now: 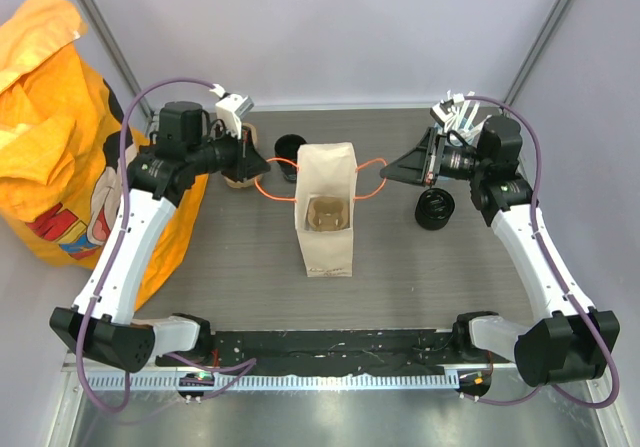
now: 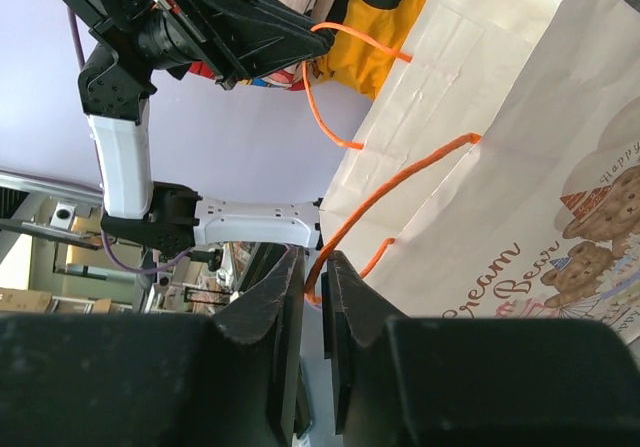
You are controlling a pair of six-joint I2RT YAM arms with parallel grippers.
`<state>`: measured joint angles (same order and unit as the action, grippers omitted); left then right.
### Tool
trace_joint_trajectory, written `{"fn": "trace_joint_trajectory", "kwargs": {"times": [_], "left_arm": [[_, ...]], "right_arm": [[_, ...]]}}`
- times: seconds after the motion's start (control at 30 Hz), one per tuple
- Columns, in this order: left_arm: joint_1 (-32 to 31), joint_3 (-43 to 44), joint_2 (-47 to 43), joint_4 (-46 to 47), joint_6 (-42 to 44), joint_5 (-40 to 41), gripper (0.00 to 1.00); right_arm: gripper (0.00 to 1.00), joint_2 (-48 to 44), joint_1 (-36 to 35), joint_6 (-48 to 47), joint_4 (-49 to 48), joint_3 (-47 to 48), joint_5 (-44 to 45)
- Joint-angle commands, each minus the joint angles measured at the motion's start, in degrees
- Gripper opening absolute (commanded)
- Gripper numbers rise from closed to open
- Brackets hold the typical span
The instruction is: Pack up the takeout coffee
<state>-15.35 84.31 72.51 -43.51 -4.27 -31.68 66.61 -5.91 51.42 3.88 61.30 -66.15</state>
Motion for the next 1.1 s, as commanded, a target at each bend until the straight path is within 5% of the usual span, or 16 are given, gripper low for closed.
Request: {"fn": "trace_joint_trajectory", "kwargs": {"times": [0.0,0.57,1.07], "left_arm": [[0.24,3.57,0.35,1.85,-0.65,-1.28,0.00],[0.15,23.35,7.20,-0.61,-5.31,-2.94,0.01],[0.15,0.15,4.65,4.75,-3.55,-3.65,0.03]], "right_arm": [[0.20,-0.95,-0.33,0.00,-2.12,3.91,-1.09],[0.19,1.95,-0.24,-0.09,-2.65,16.40,-1.35],[0.19,5.63,-0.24,-14.59,6.23,4.72,1.64]]}}
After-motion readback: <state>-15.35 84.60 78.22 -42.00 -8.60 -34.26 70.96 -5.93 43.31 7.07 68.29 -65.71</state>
